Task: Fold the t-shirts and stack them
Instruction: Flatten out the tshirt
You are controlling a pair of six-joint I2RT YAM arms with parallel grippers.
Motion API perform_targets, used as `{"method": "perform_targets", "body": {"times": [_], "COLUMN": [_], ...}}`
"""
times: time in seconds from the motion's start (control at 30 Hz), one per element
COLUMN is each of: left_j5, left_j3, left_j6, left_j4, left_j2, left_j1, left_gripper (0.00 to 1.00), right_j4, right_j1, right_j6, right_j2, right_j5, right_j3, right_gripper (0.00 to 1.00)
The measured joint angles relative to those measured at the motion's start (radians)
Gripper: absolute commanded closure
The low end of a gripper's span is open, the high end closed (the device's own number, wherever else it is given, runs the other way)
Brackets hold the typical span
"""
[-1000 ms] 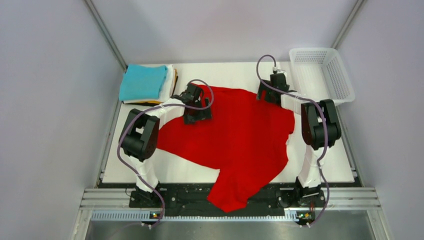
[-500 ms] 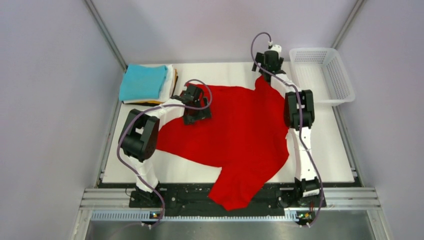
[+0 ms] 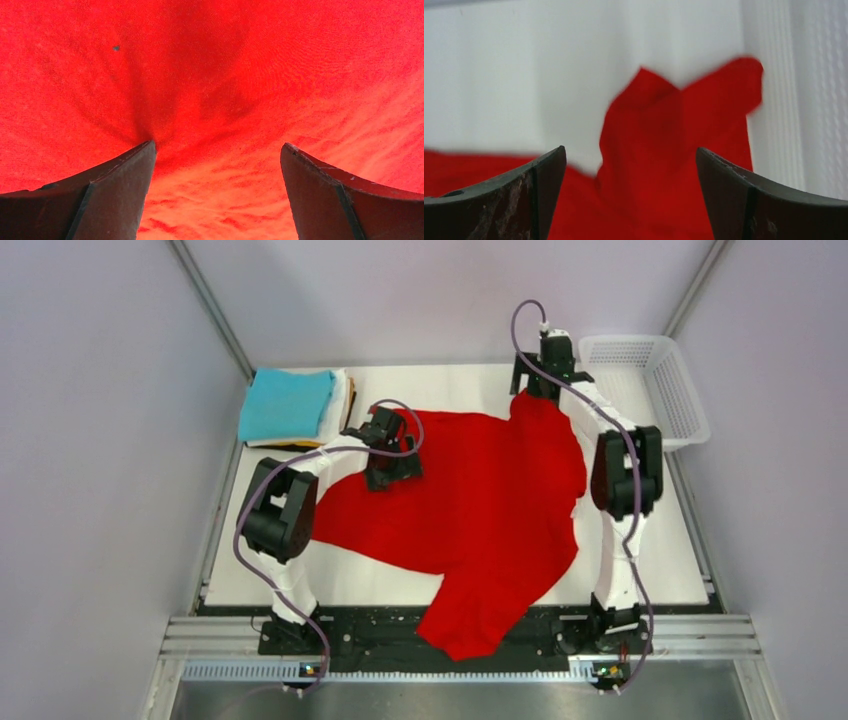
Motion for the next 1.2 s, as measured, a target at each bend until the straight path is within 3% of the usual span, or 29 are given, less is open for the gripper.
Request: {"method": "perform_targets", "body": {"times": [0.27, 0.4, 0.67, 1.2], "left_j5": [-0.009, 0.01, 0.038, 0.064], "left_j3": [0.021, 0.043, 0.039, -0.011], "left_j6": [0.05, 0.081, 0.103, 0.079], "left_j4": [-0.018, -0.009, 0.037, 0.113], "left_j2": [-0.011, -0.01, 0.011, 0.016], "left_j1": [0.01, 0.027, 0.065, 0.132], "left_gripper": [0.01, 0.01, 0.01, 0.01], "right_j4": [-0.096, -0.157, -0.203, -0.08], "right_j1": [0.046, 0.051, 0.023, 0.02], "right_j6": [0.112, 0.166, 0.217, 0.226], "right_j2": [-0.659, -0.819, -0.829, -0.564], "right_j5": [0.037, 0.08, 0.147, 0.077], "right_j3": [-0.678, -0.894, -1.068, -0.928], "right_gripper": [0.01, 0.01, 0.01, 0.02]}}
